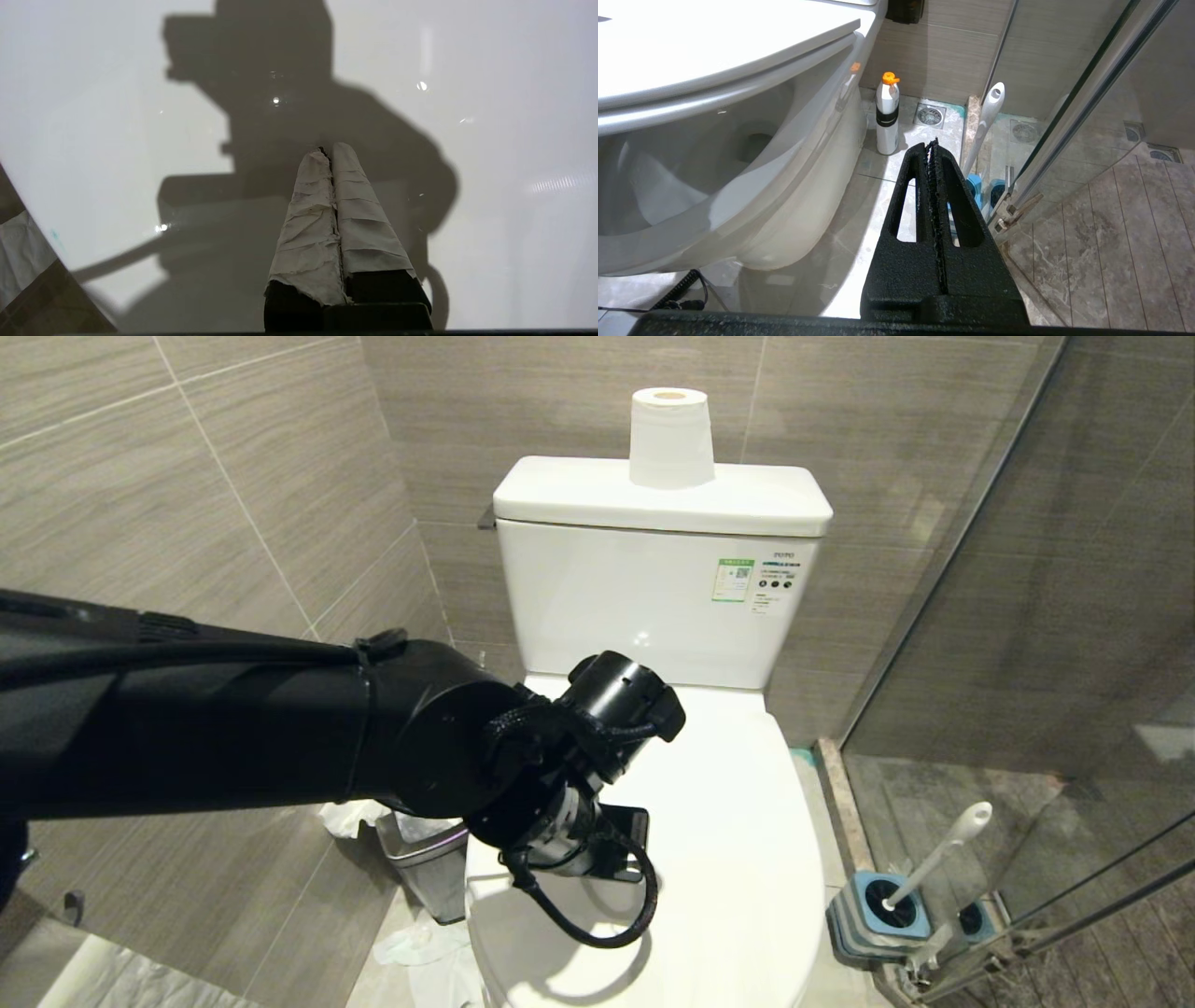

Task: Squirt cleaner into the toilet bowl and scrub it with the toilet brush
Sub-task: Close the toilet lid

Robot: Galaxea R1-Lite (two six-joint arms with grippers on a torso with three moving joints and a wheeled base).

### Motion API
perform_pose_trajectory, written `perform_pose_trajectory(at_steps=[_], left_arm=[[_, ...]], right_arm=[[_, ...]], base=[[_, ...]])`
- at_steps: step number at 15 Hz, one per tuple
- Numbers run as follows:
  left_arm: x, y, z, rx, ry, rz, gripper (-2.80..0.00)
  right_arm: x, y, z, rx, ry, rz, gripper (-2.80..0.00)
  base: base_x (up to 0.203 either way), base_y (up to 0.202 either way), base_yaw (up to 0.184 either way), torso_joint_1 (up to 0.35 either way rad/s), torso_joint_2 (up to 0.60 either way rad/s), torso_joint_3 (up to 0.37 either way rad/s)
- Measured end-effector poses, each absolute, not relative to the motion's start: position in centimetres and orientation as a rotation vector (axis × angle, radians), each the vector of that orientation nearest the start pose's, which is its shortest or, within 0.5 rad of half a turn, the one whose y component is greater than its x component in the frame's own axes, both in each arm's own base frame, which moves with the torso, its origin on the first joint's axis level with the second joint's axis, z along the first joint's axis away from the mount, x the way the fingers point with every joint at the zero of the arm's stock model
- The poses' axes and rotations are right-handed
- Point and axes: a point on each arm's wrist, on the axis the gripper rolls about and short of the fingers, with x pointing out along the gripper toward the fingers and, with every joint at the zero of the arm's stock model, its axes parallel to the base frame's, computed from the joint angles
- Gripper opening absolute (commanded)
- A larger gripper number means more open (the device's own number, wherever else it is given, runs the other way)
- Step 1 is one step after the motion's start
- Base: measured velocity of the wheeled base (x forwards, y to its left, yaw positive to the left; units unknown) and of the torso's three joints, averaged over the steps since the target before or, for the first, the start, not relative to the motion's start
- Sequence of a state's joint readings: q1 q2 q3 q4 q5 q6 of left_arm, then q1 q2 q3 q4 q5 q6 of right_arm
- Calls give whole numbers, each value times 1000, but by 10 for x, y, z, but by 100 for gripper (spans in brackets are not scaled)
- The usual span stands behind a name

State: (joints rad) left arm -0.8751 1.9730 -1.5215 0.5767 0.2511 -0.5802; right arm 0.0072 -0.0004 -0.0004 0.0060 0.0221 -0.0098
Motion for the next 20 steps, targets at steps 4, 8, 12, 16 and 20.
perform_pose_trajectory(at_steps=[4, 8, 12, 16, 20], left_arm=[[239, -276, 157, 69, 1030, -263, -280], [242, -281, 140, 108, 1048, -235, -280], [244, -285, 122, 137, 1065, -210, -280], [243, -288, 107, 167, 1097, -200, -280], [239, -294, 95, 194, 1117, -205, -280]], right_arm=[[-23, 0, 75, -10, 5, 30, -280], [-23, 0, 75, -10, 5, 30, -280], [-23, 0, 75, -10, 5, 30, -280], [-23, 0, 75, -10, 5, 30, -280], [-23, 0, 75, -10, 5, 30, -280]], base=[[0, 0, 0, 0, 0, 0], [0, 0, 0, 0, 0, 0], [0, 0, 0, 0, 0, 0], [0, 0, 0, 0, 0, 0], [0, 0, 0, 0, 0, 0]])
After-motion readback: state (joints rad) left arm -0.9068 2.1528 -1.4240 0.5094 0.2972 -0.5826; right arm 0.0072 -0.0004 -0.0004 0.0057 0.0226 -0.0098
